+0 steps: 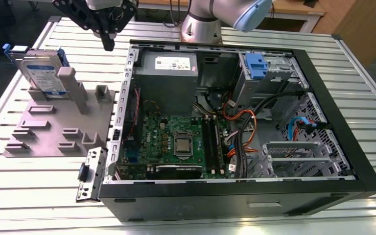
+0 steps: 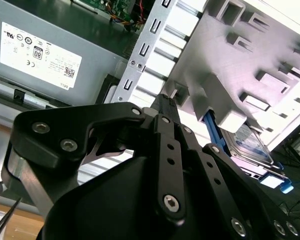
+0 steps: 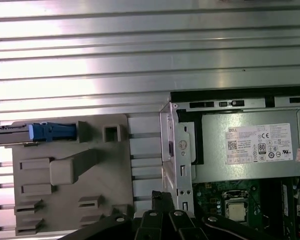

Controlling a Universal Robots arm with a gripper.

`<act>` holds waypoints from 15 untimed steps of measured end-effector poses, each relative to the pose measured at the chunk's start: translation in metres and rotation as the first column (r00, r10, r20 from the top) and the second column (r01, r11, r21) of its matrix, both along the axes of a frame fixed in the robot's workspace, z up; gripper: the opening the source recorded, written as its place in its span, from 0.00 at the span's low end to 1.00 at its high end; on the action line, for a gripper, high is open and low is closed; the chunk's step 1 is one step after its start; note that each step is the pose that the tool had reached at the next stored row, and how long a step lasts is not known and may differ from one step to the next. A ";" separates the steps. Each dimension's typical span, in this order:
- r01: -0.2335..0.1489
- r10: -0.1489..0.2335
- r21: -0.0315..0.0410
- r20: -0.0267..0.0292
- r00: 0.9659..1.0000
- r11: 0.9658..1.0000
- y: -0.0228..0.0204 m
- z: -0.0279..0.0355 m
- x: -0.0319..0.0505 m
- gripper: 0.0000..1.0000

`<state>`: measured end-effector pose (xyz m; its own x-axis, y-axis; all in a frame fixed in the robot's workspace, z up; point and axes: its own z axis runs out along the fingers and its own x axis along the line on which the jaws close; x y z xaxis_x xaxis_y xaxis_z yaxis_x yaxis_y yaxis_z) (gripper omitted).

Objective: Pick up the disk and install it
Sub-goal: 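Reach for the disk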

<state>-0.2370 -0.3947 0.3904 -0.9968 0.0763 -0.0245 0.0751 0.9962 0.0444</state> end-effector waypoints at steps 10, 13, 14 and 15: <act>0.000 0.000 0.000 0.000 1.000 1.000 0.0009 0.0000 -0.0010 0.11; 0.000 0.000 0.000 0.000 1.000 1.000 0.0009 0.0000 -0.0011 0.11; 0.000 0.000 0.000 0.000 1.000 1.000 0.0009 0.0000 -0.0011 0.11; 0.000 0.000 0.000 0.000 1.000 1.000 0.0009 0.0000 -0.0011 0.11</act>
<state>-0.2380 -0.3938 0.3904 -0.9968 0.0762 -0.0245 0.0751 0.9962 0.0444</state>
